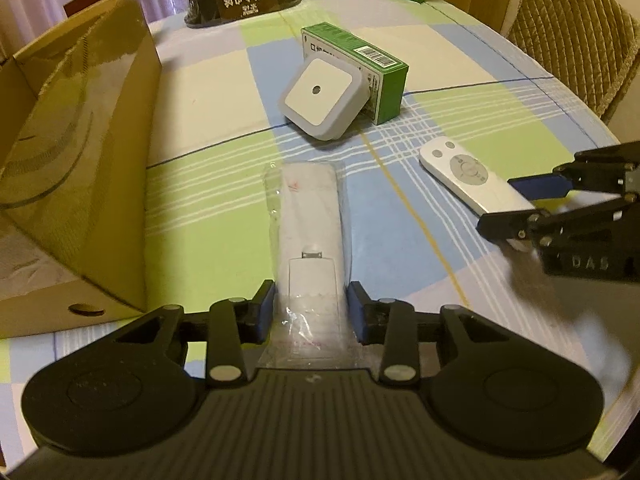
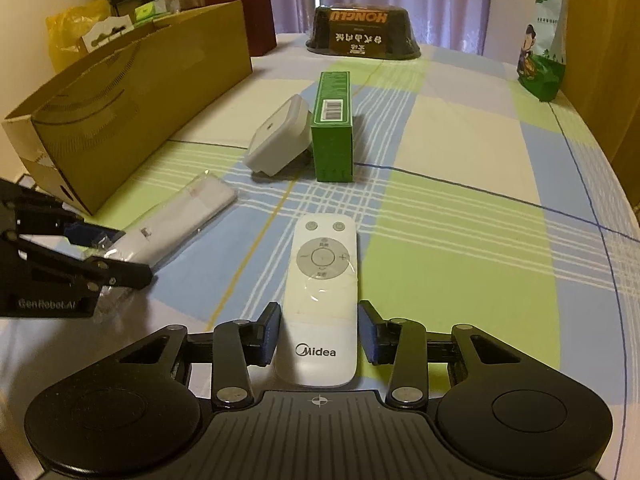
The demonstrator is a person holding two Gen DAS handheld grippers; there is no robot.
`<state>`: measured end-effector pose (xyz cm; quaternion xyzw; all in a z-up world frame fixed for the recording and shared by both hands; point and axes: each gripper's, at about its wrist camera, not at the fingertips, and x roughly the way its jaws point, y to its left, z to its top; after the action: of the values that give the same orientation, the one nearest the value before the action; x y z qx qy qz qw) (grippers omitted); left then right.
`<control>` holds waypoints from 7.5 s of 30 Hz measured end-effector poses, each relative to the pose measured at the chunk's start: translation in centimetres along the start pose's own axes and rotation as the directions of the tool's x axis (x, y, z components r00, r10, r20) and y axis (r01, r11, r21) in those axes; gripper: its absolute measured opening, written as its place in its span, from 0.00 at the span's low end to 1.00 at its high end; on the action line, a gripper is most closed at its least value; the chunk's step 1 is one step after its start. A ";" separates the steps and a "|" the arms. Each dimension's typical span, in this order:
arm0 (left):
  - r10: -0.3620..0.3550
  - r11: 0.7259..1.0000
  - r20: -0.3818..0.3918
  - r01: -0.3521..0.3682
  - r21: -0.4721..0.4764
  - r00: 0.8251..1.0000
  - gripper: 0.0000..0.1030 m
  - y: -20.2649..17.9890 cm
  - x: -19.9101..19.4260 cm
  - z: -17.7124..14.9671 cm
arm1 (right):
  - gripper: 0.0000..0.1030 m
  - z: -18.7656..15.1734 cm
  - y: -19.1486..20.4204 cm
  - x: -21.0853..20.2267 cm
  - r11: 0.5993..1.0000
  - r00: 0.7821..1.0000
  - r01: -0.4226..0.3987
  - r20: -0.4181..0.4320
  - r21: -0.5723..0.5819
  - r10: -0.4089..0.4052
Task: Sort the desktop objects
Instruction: 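Carry the bagged item and the Midea remote over the cardboard box, then open the right tool to drop the Midea remote while the left tool drops the bagged item, then move both open tools back toward the night light and green box, then grasp the white square night light with the left tool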
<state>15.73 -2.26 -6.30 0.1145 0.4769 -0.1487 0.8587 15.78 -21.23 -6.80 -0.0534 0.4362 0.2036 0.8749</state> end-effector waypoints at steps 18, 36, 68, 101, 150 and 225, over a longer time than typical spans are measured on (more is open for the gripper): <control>-0.031 0.994 0.060 0.038 -0.105 0.998 0.32 1.3 -6.2 -3.2 | 0.38 -2.2 4.3 -4.3 0.998 0.999 -0.030 0.042 0.063 0.027; 0.050 0.994 0.261 -0.024 -0.104 0.964 0.32 6.2 -16.3 -0.1 | 0.38 8.8 11.5 -9.5 0.995 0.956 -0.099 0.274 -0.020 0.101; 0.190 0.965 0.216 -0.142 -0.222 0.958 0.32 22.8 -13.0 2.9 | 0.38 19.9 21.9 3.6 0.975 0.965 -0.177 0.173 -0.133 0.199; 0.182 0.953 0.184 -0.126 -0.277 0.966 0.32 24.6 -10.6 2.3 | 0.00 19.7 22.0 5.5 0.977 0.971 -0.172 0.143 -0.130 0.190; 0.012 1.000 0.289 -0.006 -0.020 0.957 0.99 3.7 -16.2 -2.3 | 0.97 -0.2 6.4 -11.4 0.997 0.984 -0.031 0.177 0.065 0.019; -0.045 0.949 0.140 -0.002 0.316 0.989 0.82 -3.2 10.0 12.4 | 0.99 5.2 -7.2 -1.0 0.994 0.967 0.043 0.244 0.097 -0.066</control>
<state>29.32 -10.87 -8.52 0.2339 0.3841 -0.2403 0.8602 22.01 -26.64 -3.45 0.0003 0.3309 0.1642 0.9293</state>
